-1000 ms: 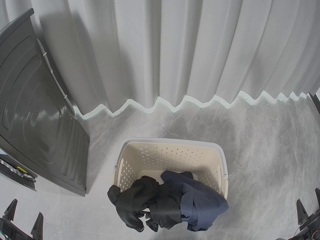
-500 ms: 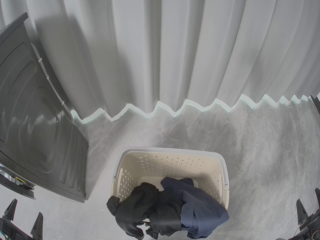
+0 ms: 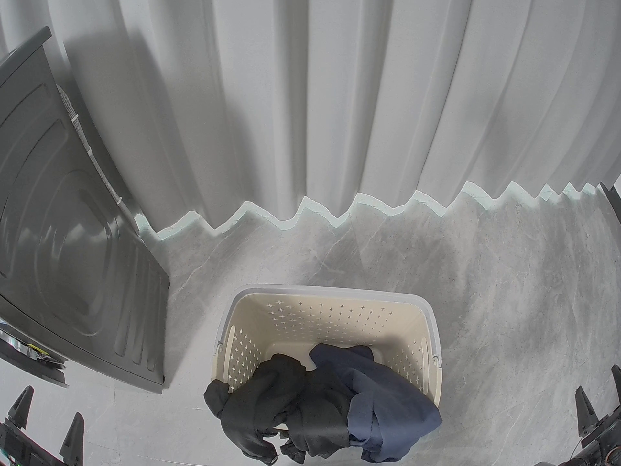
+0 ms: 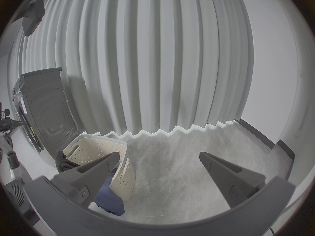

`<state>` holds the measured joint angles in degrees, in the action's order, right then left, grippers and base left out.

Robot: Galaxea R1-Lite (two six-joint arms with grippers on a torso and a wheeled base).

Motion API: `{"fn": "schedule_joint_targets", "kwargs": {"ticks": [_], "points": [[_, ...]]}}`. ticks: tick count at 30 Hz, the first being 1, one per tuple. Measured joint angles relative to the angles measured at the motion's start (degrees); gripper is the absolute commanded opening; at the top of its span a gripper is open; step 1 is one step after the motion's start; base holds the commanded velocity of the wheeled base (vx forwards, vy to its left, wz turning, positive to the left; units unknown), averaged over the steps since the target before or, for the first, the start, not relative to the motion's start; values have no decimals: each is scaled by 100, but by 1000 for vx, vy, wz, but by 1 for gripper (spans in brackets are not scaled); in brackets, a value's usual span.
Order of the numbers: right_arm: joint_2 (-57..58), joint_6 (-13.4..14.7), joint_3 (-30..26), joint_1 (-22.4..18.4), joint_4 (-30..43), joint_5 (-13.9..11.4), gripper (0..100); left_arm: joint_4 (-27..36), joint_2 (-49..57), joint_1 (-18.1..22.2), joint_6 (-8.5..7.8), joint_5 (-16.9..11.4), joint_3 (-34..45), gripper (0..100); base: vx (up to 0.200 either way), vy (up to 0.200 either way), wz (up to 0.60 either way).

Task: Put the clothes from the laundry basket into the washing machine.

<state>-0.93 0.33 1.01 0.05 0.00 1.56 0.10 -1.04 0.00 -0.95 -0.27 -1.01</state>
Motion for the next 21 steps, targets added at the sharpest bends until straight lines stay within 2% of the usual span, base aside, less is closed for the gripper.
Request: {"fn": "schedule_joint_targets", "kwargs": {"ticks": [1, 10, 19, 21], "points": [[0, 0, 0, 0, 0, 2, 100, 0, 0, 0, 2, 0, 0, 100, 0, 0, 0], [0, 2, 0, 5, 0, 0, 100, 0, 2, 0, 6, 0, 0, 100, 200, 0, 0], [0, 0, 0, 0, 0, 2, 100, -2, 0, 0, 6, 0, 0, 100, 0, 0, 0], [0, 0, 0, 2, 0, 2, 100, -2, 0, 0, 6, -2, 0, 100, 200, 0, 0]]}}
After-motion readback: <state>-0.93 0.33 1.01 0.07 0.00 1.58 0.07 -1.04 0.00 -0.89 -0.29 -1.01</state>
